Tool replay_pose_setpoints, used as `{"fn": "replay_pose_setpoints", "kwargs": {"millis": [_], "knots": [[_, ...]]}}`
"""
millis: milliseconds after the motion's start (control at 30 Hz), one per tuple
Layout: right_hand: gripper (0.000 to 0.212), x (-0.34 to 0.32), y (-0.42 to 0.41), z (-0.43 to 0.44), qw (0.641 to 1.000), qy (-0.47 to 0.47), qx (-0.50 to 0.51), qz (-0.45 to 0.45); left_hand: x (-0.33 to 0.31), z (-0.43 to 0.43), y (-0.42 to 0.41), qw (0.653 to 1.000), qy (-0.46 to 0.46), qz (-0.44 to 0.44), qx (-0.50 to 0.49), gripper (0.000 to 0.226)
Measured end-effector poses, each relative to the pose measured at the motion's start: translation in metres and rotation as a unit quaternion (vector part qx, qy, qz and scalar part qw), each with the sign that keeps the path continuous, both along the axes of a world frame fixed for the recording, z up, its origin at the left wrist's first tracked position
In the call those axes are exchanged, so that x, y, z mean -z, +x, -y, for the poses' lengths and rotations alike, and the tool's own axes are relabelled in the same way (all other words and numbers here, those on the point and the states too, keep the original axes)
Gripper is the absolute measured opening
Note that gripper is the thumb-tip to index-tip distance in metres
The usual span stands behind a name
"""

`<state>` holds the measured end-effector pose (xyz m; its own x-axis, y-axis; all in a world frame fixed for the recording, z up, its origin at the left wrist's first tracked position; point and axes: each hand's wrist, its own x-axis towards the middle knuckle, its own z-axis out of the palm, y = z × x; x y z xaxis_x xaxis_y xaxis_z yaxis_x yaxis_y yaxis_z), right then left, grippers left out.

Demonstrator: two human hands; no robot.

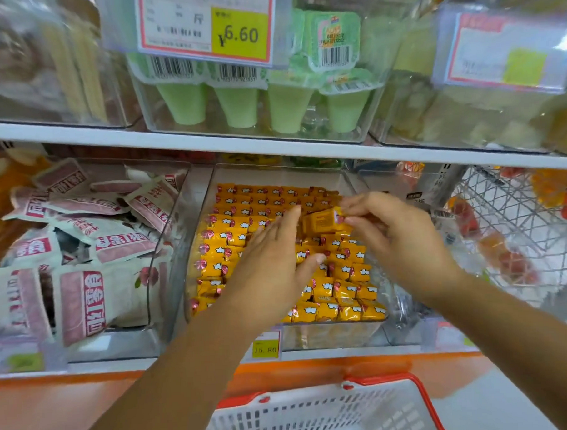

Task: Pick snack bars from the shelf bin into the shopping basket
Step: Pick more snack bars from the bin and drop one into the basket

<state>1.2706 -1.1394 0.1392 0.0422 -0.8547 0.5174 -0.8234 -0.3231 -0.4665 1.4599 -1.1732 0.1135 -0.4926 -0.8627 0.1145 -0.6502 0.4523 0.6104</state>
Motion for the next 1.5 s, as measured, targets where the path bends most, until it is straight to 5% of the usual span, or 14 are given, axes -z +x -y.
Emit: {"fn": "replay_pose_setpoints", "kwargs": {"millis": [100, 200, 333, 400, 500, 633, 900, 1133, 1300, 1400, 1500], "knots": [[0.021, 0.007, 0.012, -0.055, 0.983, -0.007, -0.019, 0.184, -0.002, -0.031, 0.006, 0.997, 0.012, -0.071, 0.016, 0.058], [0.030, 0.014, 0.028, -0.100, 0.929, 0.002, -0.026, 0.369, -0.006, -0.064, 0.016, 0.984, 0.085, -0.158, 0.020, 0.029], [0.027, 0.009, 0.040, -0.137, 0.869, 0.004, 0.012, 0.495, -0.024, -0.105, 0.022, 0.917, 0.265, -0.298, -0.004, 0.019], [0.025, 0.006, 0.040, -0.147, 0.858, 0.043, 0.016, 0.511, -0.028, -0.119, 0.025, 0.886, 0.304, -0.349, -0.034, 0.019], [0.004, 0.005, 0.038, -0.157, 0.820, 0.132, -0.011, 0.558, -0.026, -0.129, 0.030, 0.883, 0.282, -0.369, -0.072, 0.022], [0.046, 0.014, 0.035, -0.160, 0.811, 0.165, -0.028, 0.561, -0.018, -0.133, 0.037, 0.879, 0.295, -0.367, -0.077, 0.025], [0.023, 0.008, 0.020, -0.147, 0.759, 0.195, -0.074, 0.616, -0.023, -0.112, 0.045, 0.803, 0.409, -0.432, -0.029, 0.034], [0.043, 0.014, 0.021, -0.139, 0.753, 0.198, -0.045, 0.626, -0.020, -0.107, 0.054, 0.797, 0.421, -0.432, 0.027, 0.038], [0.036, 0.015, 0.022, -0.137, 0.717, 0.232, -0.049, 0.655, -0.018, -0.109, 0.051, 0.836, 0.370, -0.404, -0.019, 0.036], [0.017, 0.018, 0.026, -0.135, 0.735, 0.217, -0.053, 0.641, -0.019, -0.112, 0.043, 0.861, 0.323, -0.384, -0.083, 0.030], [0.008, 0.022, 0.025, -0.133, 0.746, 0.194, -0.052, 0.635, -0.020, -0.113, 0.036, 0.854, 0.313, -0.394, -0.132, 0.047]]}}
